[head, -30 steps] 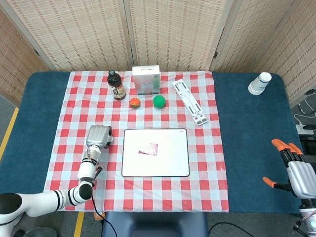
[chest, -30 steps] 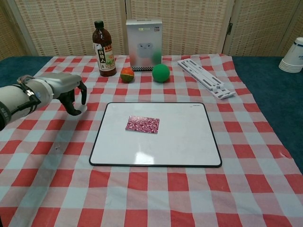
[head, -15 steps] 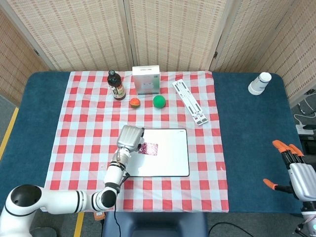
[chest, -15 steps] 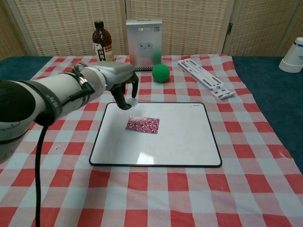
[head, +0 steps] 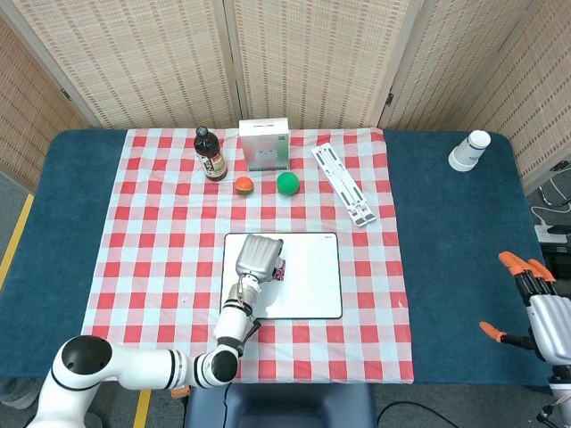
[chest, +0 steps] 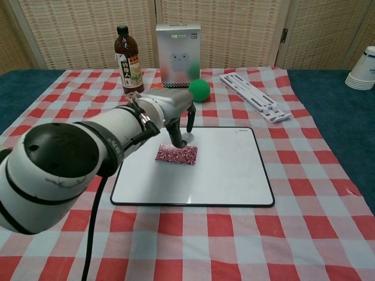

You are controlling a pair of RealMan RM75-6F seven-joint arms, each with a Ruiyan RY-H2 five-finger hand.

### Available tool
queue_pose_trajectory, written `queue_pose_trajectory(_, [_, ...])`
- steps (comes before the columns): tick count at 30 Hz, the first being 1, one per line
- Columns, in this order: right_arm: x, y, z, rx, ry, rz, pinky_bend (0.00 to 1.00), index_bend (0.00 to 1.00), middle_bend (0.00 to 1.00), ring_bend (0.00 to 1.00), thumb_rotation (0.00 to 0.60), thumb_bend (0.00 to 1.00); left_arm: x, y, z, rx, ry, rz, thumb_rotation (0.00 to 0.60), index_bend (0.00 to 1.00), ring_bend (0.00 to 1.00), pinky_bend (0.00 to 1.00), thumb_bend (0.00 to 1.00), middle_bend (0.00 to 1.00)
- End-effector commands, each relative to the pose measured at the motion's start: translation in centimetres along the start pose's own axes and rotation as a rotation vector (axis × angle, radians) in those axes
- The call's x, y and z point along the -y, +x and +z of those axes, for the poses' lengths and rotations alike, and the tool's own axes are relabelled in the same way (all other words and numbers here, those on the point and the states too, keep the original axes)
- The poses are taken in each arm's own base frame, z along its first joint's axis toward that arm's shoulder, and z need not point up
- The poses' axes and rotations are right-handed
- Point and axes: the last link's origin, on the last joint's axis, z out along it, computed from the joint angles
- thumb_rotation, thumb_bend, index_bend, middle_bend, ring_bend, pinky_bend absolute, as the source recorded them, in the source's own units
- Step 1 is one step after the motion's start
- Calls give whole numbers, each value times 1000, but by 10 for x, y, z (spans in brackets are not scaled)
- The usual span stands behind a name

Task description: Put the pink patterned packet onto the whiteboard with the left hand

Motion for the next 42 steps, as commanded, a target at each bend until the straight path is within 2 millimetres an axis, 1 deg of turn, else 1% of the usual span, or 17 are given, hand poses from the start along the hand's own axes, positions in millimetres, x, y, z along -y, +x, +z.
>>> queue_pose_trajectory(1, [-1, 0, 0, -2, -1, 0, 73, 70, 83, 0, 600, 0, 1, -5, 1, 11, 4, 1, 600, 498, 958, 891, 351, 964])
queue_pose_trajectory(17, [0, -1, 2, 9, -3, -4, 73, 70, 83, 0, 600, 0, 10, -21, 6, 40, 24, 26, 600, 499, 958, 891, 351, 962])
queue_pose_trajectory(21, [-1, -1, 2, 8, -4, -2, 73, 70, 83, 0, 600, 0, 12, -23, 6, 49, 28, 18, 600, 476, 958, 891, 336, 958])
queue_pose_trajectory(26, [-1, -1, 3, 12, -6, -2, 73, 70, 83, 0, 600, 0, 13, -19, 7, 39, 26, -5, 600, 439, 955, 890, 281, 955])
queue_pose_trajectory(31, [0, -2, 3, 13, -4, -4, 73, 70, 83, 0, 600, 0, 14, -13, 6, 22, 27, -9, 600, 394, 954, 890, 265, 949])
queue_pose_trajectory(33, [0, -2, 2, 12, -3, -4, 73, 70, 83, 0, 600, 0, 17, -10, 5, 15, 29, -3, 600, 393, 952, 890, 264, 947])
queue_pose_trajectory(35, [-1, -1, 2, 11, -5, -4, 73, 70, 83, 0, 600, 0, 24, -6, 3, 4, 38, 6, 600, 393, 948, 887, 265, 942])
queue_pose_trajectory(37, [-1, -1, 2, 11, -7, -3, 73, 70, 83, 0, 600, 0, 34, 3, 1, -17, 48, 7, 600, 392, 933, 875, 268, 921])
queue_pose_trajectory(40, [-2, 0, 2, 12, -7, 0, 73, 70, 83, 0, 600, 0, 61, 27, -10, -120, 75, -21, 600, 404, 872, 831, 269, 846])
queue_pose_trajectory(41, [-2, 0, 2, 13, -9, 1, 73, 70, 83, 0, 600, 0, 74, 36, -19, -169, 87, -51, 600, 413, 846, 816, 272, 818])
queue_pose_trajectory(42, [-2, 0, 2, 15, -10, 0, 73, 70, 83, 0, 600, 0, 83, 40, -28, -197, 92, -78, 600, 425, 814, 799, 275, 784])
